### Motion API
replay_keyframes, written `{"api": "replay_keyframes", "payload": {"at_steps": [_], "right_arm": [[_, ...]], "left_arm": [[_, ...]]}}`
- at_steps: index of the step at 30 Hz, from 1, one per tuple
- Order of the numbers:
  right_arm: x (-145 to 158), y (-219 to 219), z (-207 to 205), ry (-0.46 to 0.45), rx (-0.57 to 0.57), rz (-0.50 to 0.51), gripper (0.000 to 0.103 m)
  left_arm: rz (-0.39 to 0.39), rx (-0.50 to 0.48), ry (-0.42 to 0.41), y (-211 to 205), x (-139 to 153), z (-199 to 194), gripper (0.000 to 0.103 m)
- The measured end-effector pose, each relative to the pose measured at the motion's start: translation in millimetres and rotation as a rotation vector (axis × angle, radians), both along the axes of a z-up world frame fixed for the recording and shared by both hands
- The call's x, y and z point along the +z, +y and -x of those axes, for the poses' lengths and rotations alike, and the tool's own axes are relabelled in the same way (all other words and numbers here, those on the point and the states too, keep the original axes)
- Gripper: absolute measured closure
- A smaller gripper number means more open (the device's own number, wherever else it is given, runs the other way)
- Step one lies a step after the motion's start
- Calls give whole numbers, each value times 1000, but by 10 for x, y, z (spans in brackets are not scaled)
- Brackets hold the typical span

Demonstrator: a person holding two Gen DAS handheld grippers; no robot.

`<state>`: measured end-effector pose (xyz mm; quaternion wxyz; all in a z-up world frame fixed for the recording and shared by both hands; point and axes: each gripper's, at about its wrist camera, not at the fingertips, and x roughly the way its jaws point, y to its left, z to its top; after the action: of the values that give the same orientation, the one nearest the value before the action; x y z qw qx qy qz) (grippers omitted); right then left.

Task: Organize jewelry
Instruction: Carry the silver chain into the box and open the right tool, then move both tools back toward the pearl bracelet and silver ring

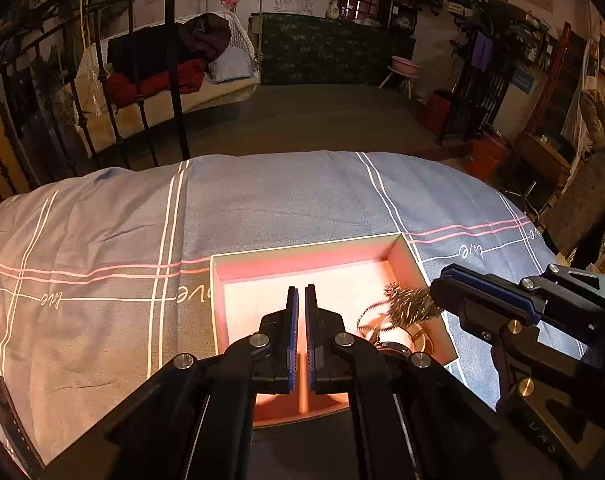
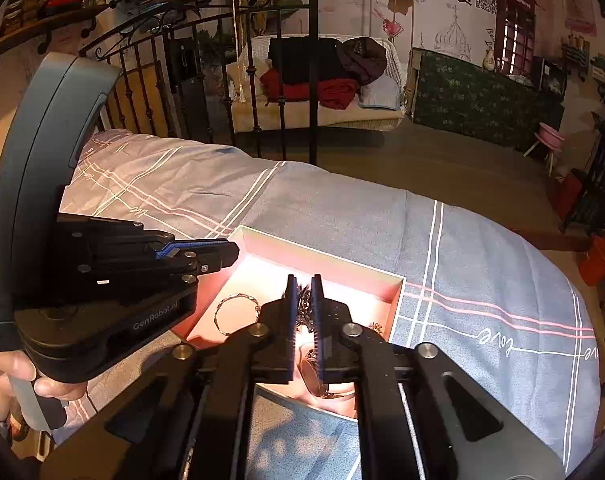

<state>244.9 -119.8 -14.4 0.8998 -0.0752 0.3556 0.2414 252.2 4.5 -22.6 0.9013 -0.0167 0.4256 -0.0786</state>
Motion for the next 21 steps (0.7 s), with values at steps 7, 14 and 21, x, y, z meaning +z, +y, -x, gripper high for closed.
{"api": "replay_keyframes", "payload": {"at_steps": [7, 14, 21], "right_arm": [[-269, 80, -126, 67, 12, 68, 102], [-395, 73, -92, 115, 9, 110, 32], [-277, -46, 50, 6, -50, 147, 6]], "left_arm": [[55, 6, 44, 52, -157, -133, 99], [56, 49, 89, 69, -227, -274, 26], [35, 79, -10, 148, -67, -107, 7]]}}
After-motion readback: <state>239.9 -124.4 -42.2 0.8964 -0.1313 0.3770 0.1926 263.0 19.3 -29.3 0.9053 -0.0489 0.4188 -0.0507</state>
